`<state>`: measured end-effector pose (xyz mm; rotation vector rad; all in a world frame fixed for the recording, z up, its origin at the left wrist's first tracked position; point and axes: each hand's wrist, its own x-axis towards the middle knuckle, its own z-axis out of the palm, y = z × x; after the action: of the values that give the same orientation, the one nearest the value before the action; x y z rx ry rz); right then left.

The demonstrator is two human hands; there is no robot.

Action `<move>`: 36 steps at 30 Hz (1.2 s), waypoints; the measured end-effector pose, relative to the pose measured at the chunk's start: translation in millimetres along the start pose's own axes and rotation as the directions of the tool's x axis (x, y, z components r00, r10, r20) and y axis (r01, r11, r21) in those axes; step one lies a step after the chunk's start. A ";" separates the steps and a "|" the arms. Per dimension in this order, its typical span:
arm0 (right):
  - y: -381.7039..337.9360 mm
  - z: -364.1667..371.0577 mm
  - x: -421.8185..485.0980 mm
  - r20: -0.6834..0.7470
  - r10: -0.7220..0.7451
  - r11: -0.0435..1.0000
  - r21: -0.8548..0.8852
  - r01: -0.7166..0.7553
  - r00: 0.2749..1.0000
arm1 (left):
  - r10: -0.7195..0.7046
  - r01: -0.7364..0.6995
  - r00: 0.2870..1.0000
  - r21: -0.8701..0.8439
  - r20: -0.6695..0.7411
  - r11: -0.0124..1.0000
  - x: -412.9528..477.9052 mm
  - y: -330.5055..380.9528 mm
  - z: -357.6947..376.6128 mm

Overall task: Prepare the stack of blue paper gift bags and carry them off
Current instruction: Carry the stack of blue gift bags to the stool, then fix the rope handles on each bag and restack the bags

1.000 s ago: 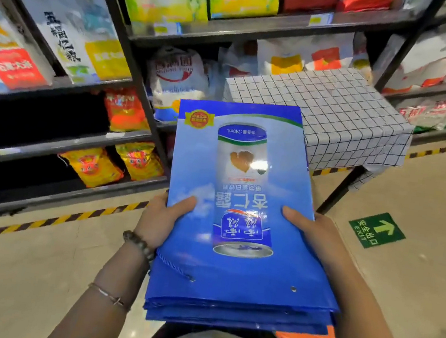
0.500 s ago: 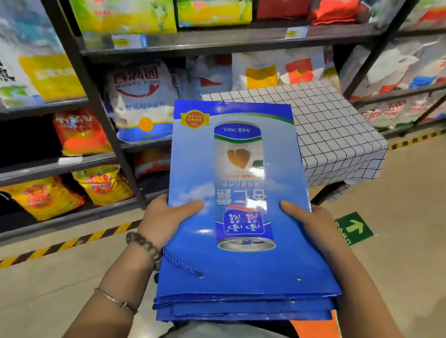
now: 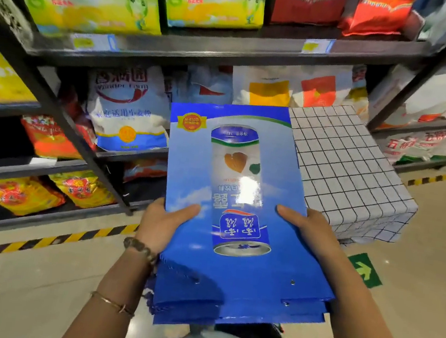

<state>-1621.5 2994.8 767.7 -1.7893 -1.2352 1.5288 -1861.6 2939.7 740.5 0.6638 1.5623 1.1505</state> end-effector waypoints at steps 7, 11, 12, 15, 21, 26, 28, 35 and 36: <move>-32.1 -62.8 107.4 0.095 0.051 0.999 -0.016 -0.049 0.994 | -0.004 0.011 0.994 0.064 -0.110 0.998 72.1 6.9 83.1; -37.1 -74.3 150.1 0.135 0.079 0.996 -0.055 -0.072 0.988 | -0.051 0.062 0.987 0.067 -0.154 0.996 101.9 7.4 105.1; -36.7 -75.1 159.3 0.140 0.087 0.995 -0.057 -0.080 0.986 | -0.051 0.064 0.986 0.078 -0.158 0.995 107.9 7.4 108.2; -32.8 -73.5 181.0 0.153 0.111 0.994 -0.041 -0.106 0.982 | -0.053 0.073 0.985 0.115 -0.163 0.991 127.8 5.4 112.5; -13.3 -60.9 215.9 0.159 0.121 0.992 -0.059 -0.113 0.980 | -0.084 0.101 0.990 0.154 -0.113 0.983 162.5 -17.8 101.9; 3.2 -54.6 235.0 0.160 0.002 0.986 -0.163 0.024 0.987 | -0.005 0.046 0.996 0.469 -0.087 0.882 180.8 -26.8 92.4; 9.1 -53.0 239.0 0.155 -0.045 0.972 -0.221 0.079 0.987 | 0.017 0.037 0.997 0.691 -0.070 0.722 186.2 -25.2 86.3; 17.3 -45.5 243.2 0.134 -0.196 0.900 -0.368 0.233 0.971 | 0.074 -0.079 0.996 0.893 0.051 0.444 199.0 -23.3 68.0; 18.2 -44.5 243.8 0.131 -0.223 0.883 -0.393 0.257 0.966 | 0.078 -0.097 0.995 0.860 0.067 0.501 201.3 -25.6 65.4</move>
<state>-1581.0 3203.6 639.1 -1.7403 -1.8546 1.2801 -1858.6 3124.6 634.4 1.4244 2.0866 0.3067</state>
